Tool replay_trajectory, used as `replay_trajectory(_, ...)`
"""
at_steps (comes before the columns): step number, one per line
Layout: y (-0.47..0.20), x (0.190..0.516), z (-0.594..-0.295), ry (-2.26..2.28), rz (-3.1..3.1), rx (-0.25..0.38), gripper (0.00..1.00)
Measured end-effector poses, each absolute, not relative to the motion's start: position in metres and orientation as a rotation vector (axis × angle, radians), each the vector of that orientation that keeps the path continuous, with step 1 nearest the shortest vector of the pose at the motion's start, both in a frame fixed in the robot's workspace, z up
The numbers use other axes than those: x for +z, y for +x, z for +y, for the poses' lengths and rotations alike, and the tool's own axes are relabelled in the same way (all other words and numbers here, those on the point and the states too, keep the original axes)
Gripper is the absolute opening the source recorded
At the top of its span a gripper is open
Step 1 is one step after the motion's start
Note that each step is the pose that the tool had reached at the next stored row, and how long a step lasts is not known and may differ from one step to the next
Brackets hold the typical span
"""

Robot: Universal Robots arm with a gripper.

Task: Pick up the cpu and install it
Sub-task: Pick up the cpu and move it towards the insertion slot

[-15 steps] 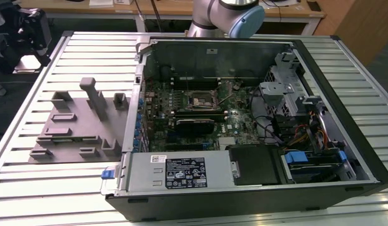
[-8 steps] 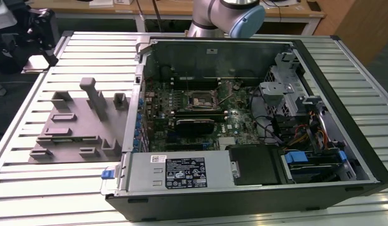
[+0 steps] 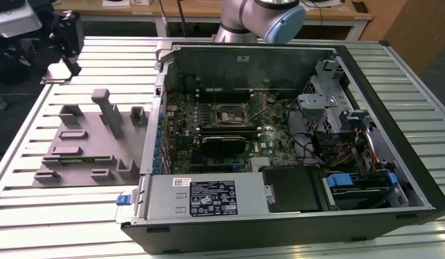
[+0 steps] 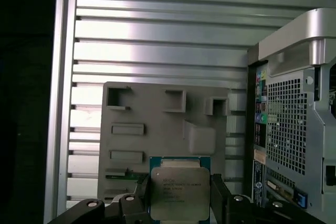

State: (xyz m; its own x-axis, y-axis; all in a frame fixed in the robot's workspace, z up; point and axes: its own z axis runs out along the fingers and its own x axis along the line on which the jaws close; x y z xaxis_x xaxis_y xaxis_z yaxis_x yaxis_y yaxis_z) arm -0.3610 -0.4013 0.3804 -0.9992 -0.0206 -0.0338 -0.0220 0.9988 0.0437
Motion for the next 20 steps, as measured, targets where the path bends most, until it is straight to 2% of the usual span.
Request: replay_trajectory(20,-0.296,0.380,-0.401,-0.033,3.107,0.069,0.54)
